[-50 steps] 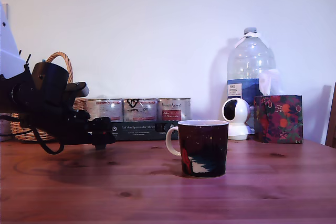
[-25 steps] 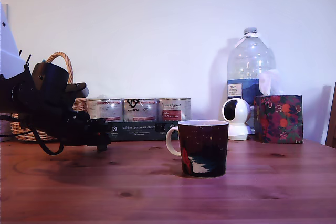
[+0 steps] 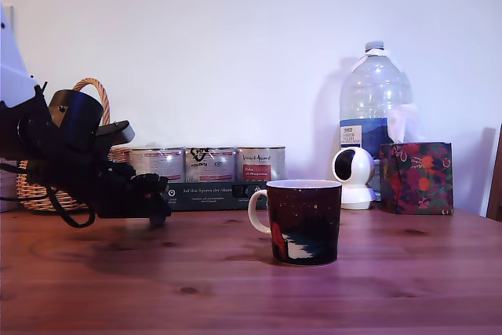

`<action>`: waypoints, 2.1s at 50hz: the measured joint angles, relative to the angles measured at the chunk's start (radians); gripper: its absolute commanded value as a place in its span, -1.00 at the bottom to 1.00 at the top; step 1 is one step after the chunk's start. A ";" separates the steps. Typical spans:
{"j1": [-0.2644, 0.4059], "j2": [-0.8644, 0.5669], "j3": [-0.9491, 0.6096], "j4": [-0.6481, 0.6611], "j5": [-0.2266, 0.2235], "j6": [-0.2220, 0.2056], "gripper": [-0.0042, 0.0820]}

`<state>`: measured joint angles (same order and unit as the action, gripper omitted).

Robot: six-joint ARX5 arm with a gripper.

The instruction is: Pick up the coffee capsules from the table one by one and drop them inside the nearest coffee cup

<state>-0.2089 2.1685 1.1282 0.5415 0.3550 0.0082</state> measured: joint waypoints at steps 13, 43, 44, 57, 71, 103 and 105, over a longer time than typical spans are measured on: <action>-0.008 -0.132 -0.048 -0.010 0.014 0.018 -0.57; -0.084 -0.446 -0.367 -0.003 0.029 0.017 -0.57; -0.088 -0.459 -0.376 -0.003 0.029 0.017 -0.57; -0.167 -0.595 -0.484 -0.013 0.029 -0.005 -0.57; -0.285 -0.719 -0.539 -0.053 0.029 -0.027 -0.57; -0.483 -0.837 -0.546 -0.188 0.017 -0.029 -0.57; -0.483 -0.837 -0.546 -0.183 0.014 -0.029 -0.57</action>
<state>-0.6922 1.3319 0.5827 0.3588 0.3691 -0.0204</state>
